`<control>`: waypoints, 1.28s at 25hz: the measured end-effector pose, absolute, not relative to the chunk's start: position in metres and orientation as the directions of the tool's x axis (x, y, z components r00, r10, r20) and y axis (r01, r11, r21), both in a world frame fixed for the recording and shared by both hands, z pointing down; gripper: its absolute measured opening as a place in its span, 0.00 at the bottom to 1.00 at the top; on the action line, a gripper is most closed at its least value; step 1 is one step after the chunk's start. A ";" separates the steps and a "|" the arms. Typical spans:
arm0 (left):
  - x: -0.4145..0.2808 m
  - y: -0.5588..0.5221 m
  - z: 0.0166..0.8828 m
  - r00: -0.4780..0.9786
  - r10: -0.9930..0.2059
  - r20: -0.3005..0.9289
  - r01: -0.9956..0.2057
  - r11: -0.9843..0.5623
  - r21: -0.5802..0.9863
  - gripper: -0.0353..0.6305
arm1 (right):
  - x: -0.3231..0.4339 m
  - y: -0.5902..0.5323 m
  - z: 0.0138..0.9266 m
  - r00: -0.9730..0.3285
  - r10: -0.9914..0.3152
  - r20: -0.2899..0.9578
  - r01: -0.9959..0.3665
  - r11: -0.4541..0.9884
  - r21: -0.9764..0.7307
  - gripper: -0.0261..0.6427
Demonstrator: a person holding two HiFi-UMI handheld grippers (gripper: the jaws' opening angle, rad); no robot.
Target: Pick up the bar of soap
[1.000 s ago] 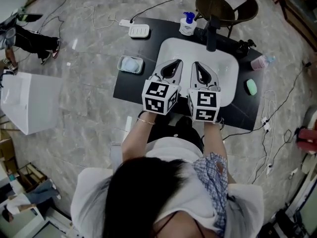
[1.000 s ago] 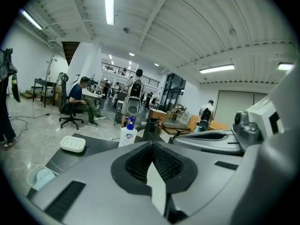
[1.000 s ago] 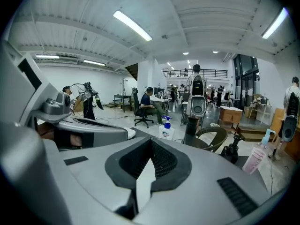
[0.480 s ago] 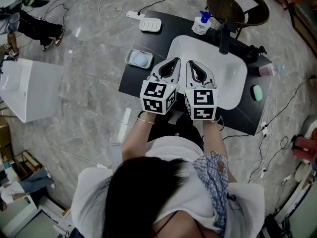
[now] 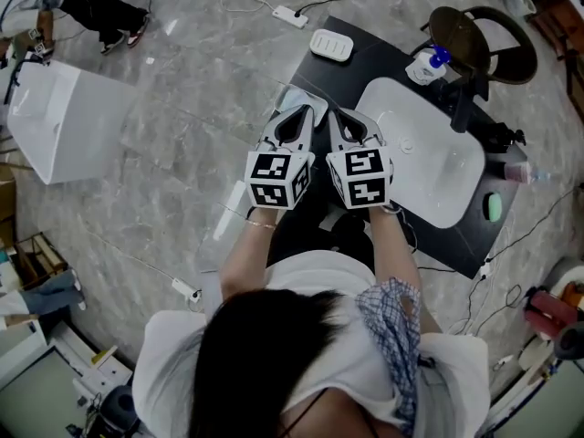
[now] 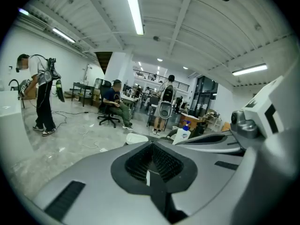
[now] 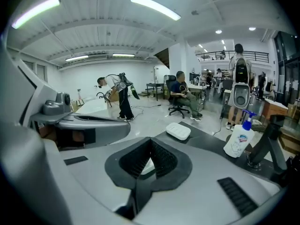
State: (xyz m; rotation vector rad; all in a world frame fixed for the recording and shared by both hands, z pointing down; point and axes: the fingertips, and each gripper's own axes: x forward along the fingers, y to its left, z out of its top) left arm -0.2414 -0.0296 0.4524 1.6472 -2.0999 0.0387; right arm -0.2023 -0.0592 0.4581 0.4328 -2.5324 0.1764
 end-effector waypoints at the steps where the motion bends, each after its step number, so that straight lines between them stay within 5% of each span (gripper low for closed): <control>1: -0.252 -0.024 0.453 -0.189 -0.907 0.377 -0.918 0.299 0.259 0.07 | -0.212 -0.056 0.462 -0.789 -0.254 0.559 -0.327 0.944 -0.033 0.06; 8: -0.309 -0.001 0.465 -0.275 -0.874 0.401 -0.895 0.385 0.226 0.07 | -0.259 -0.045 0.500 -0.728 -0.155 0.668 -0.240 0.970 -0.037 0.08; 10: -0.319 0.004 0.467 -0.285 -0.870 0.403 -0.886 0.399 0.236 0.07 | -0.269 -0.044 0.510 -0.705 -0.129 0.697 -0.213 0.977 -0.035 0.24; 15: -0.335 0.006 0.471 -0.293 -0.866 0.405 -0.877 0.412 0.248 0.07 | -0.283 -0.039 0.537 -0.617 -0.076 0.784 -0.165 0.986 -0.034 0.38; 32: -0.353 0.010 0.492 -0.319 -0.842 0.435 -0.852 0.456 0.257 0.07 | -0.305 -0.044 0.592 -0.432 -0.034 0.901 -0.013 0.999 0.031 0.46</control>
